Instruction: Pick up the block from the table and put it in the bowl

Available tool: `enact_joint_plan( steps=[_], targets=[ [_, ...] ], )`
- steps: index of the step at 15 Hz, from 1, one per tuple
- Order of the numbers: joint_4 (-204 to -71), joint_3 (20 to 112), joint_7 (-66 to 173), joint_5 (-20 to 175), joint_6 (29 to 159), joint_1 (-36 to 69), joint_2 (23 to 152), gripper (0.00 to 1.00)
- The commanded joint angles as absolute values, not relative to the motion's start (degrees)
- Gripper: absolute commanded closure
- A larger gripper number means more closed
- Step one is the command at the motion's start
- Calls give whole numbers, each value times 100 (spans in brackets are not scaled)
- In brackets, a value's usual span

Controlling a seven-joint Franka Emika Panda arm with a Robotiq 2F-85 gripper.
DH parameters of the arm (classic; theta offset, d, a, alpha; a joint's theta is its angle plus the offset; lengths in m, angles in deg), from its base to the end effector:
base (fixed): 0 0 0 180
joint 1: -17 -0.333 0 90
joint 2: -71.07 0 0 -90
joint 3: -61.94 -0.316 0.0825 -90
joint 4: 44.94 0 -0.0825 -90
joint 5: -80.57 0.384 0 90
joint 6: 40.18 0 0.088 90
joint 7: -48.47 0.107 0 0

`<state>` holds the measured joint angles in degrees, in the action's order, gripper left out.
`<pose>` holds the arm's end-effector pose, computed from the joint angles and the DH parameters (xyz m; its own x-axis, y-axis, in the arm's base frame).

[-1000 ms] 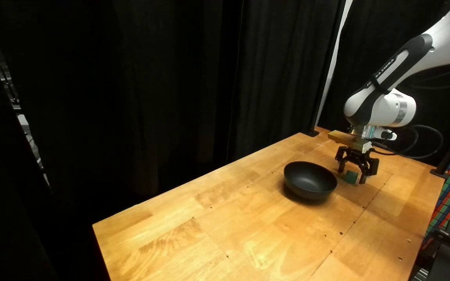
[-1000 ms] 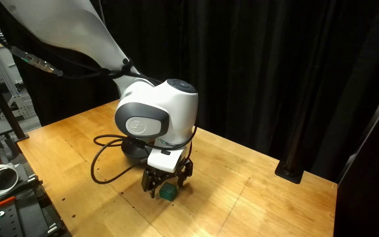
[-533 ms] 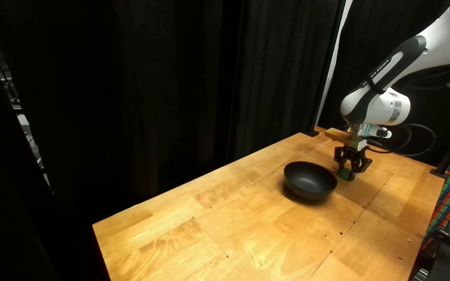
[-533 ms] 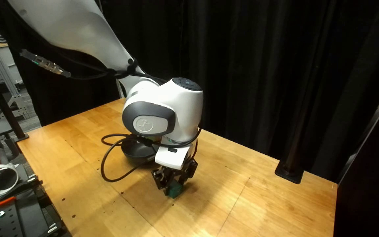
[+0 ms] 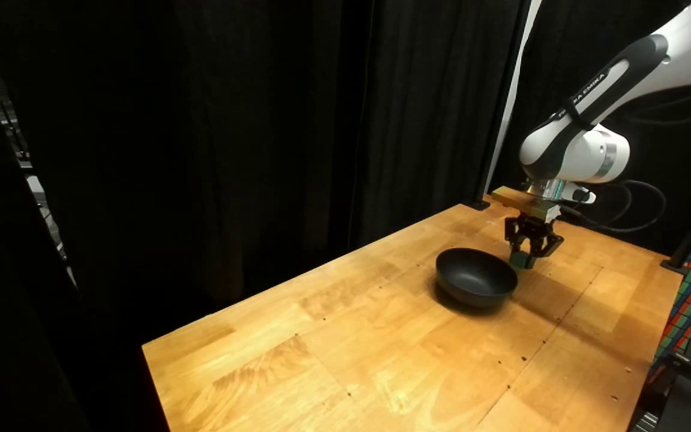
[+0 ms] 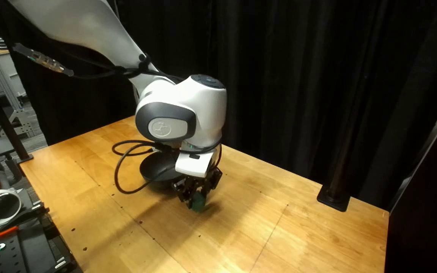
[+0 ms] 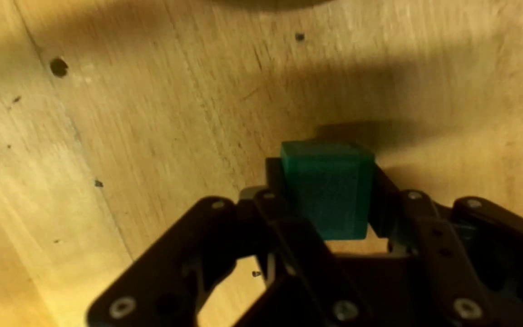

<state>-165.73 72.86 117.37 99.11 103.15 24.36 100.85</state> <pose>0.5344 -0.1813 0.1604 -0.2039 -0.9733 -0.1051 -0.9772 0.1959 0.0820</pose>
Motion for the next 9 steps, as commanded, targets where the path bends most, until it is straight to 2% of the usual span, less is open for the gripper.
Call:
enact_joint_plan(
  steps=[1, 6, 7, 9],
  targets=[
    [-17386, 7163, 11594, 9910, 10566, 2177, 8926, 82],
    [-17856, 6746, 11372, 10116, 10412, 1928, 7977, 82],
    [-17910, 6640, 11336, 10220, 10440, 1896, 7875, 32],
    [-17978, 6424, 11006, 10604, 10442, 1901, 7702, 24]
  ],
)
